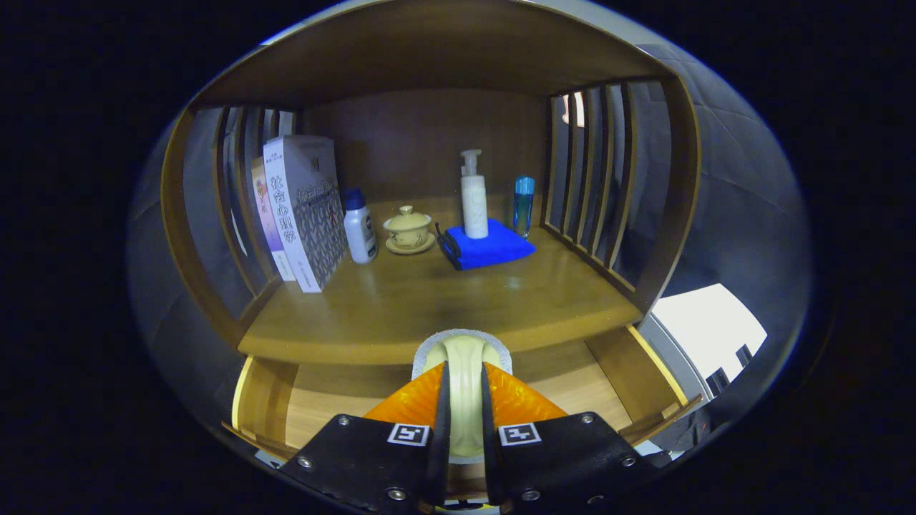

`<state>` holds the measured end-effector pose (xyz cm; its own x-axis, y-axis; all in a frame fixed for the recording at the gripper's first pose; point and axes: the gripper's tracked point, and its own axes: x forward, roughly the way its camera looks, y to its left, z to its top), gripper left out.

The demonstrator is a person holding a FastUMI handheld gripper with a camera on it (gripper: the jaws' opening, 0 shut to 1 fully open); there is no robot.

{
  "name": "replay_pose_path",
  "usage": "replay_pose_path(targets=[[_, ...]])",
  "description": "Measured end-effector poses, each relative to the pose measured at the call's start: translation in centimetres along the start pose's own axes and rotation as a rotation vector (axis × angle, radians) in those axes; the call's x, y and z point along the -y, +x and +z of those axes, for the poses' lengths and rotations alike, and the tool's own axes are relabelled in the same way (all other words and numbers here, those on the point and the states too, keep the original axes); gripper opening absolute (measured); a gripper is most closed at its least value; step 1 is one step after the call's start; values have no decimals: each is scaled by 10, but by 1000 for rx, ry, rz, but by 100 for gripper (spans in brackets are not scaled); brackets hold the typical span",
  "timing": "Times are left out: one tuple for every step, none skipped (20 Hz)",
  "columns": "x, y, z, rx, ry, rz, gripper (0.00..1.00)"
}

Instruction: Pull open the drawer, take out the items inside it, and place them on the countertop above the cabinet.

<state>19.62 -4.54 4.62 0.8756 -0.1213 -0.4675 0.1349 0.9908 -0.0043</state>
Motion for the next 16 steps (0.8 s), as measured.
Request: replay_pose_path(targets=[[-2, 3, 9, 18, -4, 3, 21], [-4, 8, 17, 31, -13, 10, 21], [-6, 14, 25, 38, -23, 16, 21], [-9, 19, 30, 47, -36, 24, 21], [-13, 24, 37, 54, -49, 32, 21], [-15, 32, 43, 60, -60, 36, 21], [-19, 38, 49, 63, -69, 45, 21], [-23, 44, 52, 64, -74, 52, 21], [-27, 51, 56, 69, -81, 60, 21], [-28, 56, 57, 66, -85, 64, 21], [-28, 63, 58, 62, -90, 67, 21], [-30, 71, 57, 54, -96, 70, 21], [-30, 75, 54, 42, -103, 69, 22], [-29, 79, 52, 31, -111, 67, 22], [-30, 82, 53, 33, -118, 70, 22], [-30, 86, 53, 36, -119, 71, 23]])
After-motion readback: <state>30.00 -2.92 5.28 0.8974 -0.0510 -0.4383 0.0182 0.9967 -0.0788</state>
